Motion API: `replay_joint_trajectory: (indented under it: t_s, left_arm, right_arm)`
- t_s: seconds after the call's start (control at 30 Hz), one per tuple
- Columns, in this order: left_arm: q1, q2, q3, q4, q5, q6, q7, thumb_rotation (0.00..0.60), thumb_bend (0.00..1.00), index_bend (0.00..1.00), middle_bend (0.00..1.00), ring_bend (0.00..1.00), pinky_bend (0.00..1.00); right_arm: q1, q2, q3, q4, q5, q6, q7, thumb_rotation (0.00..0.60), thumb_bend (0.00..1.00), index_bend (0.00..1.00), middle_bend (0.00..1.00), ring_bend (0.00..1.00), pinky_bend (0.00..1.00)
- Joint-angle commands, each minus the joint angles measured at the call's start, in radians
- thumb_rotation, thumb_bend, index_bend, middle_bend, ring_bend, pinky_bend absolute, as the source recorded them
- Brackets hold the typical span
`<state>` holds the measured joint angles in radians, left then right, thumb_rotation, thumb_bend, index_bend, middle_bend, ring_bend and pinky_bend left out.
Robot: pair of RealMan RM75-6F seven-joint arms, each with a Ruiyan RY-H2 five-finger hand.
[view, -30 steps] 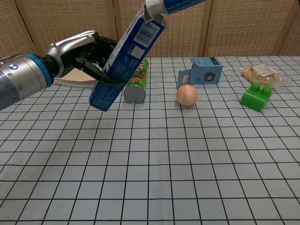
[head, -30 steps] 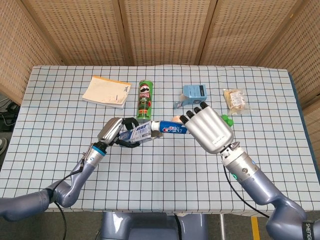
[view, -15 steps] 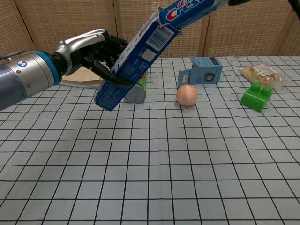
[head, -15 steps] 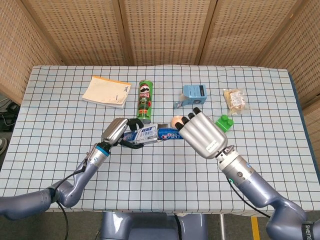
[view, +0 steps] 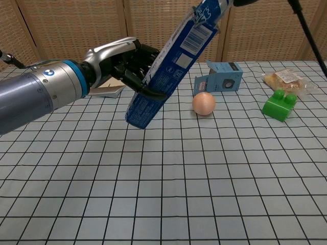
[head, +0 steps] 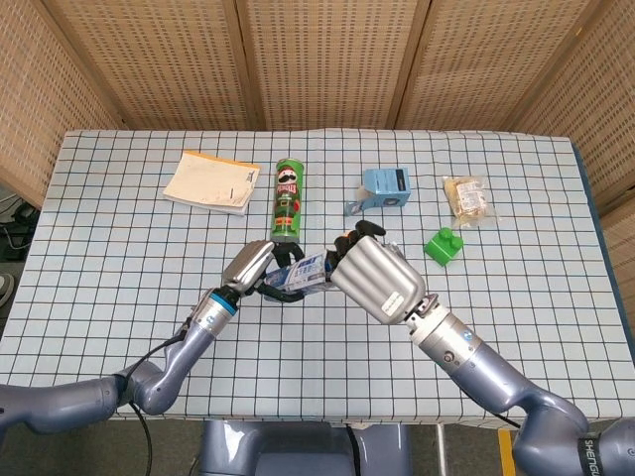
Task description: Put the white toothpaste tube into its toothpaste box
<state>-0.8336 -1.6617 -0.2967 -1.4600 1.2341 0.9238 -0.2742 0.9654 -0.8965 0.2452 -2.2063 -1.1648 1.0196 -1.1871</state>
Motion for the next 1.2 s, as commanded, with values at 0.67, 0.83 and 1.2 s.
replay_joint_trajectory:
  t_s: [0.67,0.83,1.2]
  left_arm:
    - [0.031,-0.097,-0.088,-0.044,-0.026,-0.051,-0.391,0.6,0.14,0.76,0.56,0.55,0.52]
    - [0.046,-0.062,-0.073,-0.039,0.003,-0.025,-0.357,0.6,0.13,0.76,0.56,0.55,0.52]
    - [0.107,0.094,0.03,0.008,0.101,0.022,-0.218,0.6,0.13,0.76,0.56,0.55,0.52]
  right_arm:
    - [-0.113,0.031,0.05,0.132,-0.25,0.31,0.015,0.6,0.13,0.06,0.06,0.06,0.03]
    - [-0.172,0.038,0.033,0.194,-0.209,0.323,0.143,0.6,0.11,0.06,0.05,0.06,0.01]
    - [-0.308,-0.089,-0.059,0.454,-0.127,0.275,0.602,0.6,0.0,0.08,0.05,0.03,0.0]
